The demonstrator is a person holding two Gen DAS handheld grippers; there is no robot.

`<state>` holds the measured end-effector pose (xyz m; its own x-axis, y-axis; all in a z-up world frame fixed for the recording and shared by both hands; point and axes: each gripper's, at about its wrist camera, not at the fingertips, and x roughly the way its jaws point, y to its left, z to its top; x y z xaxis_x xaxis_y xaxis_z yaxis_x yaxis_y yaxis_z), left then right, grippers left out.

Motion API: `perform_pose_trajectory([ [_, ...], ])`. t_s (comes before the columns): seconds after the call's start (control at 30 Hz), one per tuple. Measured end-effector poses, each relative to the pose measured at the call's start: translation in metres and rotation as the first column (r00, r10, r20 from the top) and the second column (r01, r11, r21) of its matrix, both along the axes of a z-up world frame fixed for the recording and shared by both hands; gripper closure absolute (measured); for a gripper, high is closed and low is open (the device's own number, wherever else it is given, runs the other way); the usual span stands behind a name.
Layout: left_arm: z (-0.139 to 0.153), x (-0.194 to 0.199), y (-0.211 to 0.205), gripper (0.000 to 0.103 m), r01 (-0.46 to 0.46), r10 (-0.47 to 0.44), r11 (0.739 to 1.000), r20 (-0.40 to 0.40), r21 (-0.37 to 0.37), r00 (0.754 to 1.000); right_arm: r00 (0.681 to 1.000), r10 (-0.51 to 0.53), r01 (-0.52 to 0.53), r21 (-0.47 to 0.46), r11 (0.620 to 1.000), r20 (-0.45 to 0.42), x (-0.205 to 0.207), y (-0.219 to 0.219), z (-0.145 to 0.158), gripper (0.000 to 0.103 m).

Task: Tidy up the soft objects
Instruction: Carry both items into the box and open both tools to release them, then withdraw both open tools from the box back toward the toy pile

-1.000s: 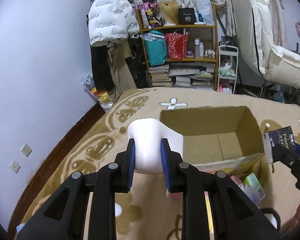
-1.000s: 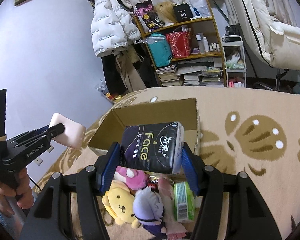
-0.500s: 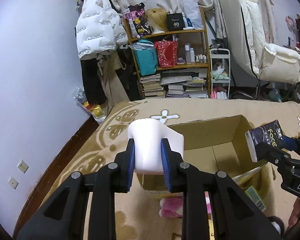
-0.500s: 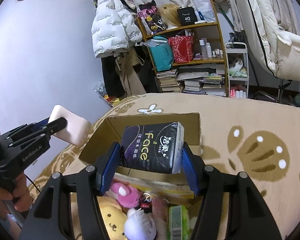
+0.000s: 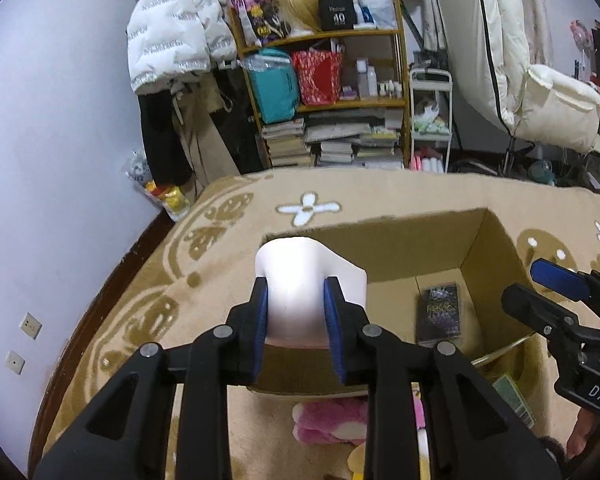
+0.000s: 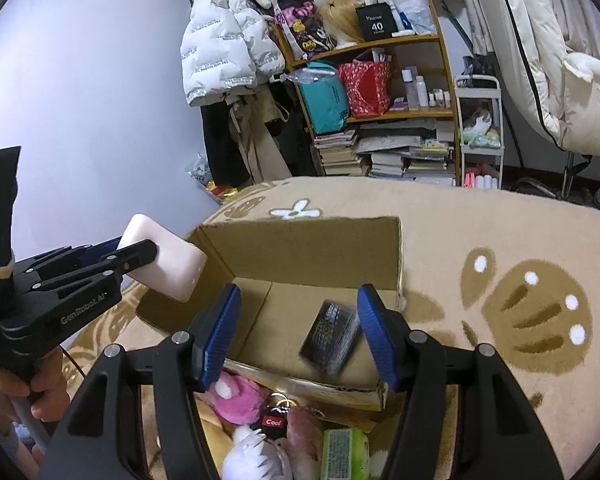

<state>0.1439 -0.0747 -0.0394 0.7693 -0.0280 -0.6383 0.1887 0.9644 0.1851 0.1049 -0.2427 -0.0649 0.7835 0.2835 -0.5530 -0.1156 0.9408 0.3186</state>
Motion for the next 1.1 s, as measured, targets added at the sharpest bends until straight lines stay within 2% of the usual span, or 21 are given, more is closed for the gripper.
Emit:
perform_pose_trajectory([
  [0.2,-0.019,0.010,-0.006,0.069,0.006,-0.004,1.000,-0.076,0.023,0.997,0.999,0.006,-0.006,0.009,1.000,-0.039,0.008,-0.002,-0.014,0.039],
  [0.23,-0.022,0.012,-0.006,0.066,0.007,-0.005,1.000,-0.086,0.026,0.996,0.999,0.006,-0.005,0.009,1.000,-0.043,0.010,-0.003,-0.014,0.039],
  [0.33,-0.022,0.011,-0.006,0.043,-0.012,0.015,0.999,-0.060,0.050,0.998,0.999,0.004,-0.003,0.009,1.000,-0.050,0.011,-0.005,-0.018,0.039],
  [0.43,-0.017,0.009,-0.004,0.041,-0.020,0.022,0.999,-0.033,0.049,0.999,0.998,0.000,0.001,0.012,1.000,-0.057,0.010,-0.007,-0.019,0.038],
  [0.6,-0.012,0.008,0.002,0.027,-0.038,0.040,0.998,-0.044,0.051,0.998,0.998,0.000,0.001,0.020,1.000,-0.059,0.008,-0.010,-0.017,0.027],
  [0.67,-0.008,0.005,0.005,0.021,-0.042,0.044,0.998,-0.047,0.047,0.998,0.998,-0.001,0.002,0.013,1.000,-0.055,0.006,-0.008,-0.015,0.013],
  [0.77,-0.003,0.000,0.010,0.012,-0.059,0.061,0.998,-0.047,0.036,0.997,0.999,-0.009,0.008,-0.026,1.000,-0.040,-0.002,-0.004,-0.012,0.008],
  [0.97,0.011,-0.014,0.020,0.005,-0.081,0.081,0.997,-0.035,0.004,0.996,0.999,-0.017,0.016,-0.021,1.000,-0.046,-0.015,-0.003,-0.004,0.007],
  [1.1,0.016,-0.025,0.030,0.004,-0.097,0.096,0.995,-0.048,-0.018,0.994,0.999,-0.028,0.027,-0.014,1.000,-0.047,-0.025,-0.006,0.002,0.006],
])
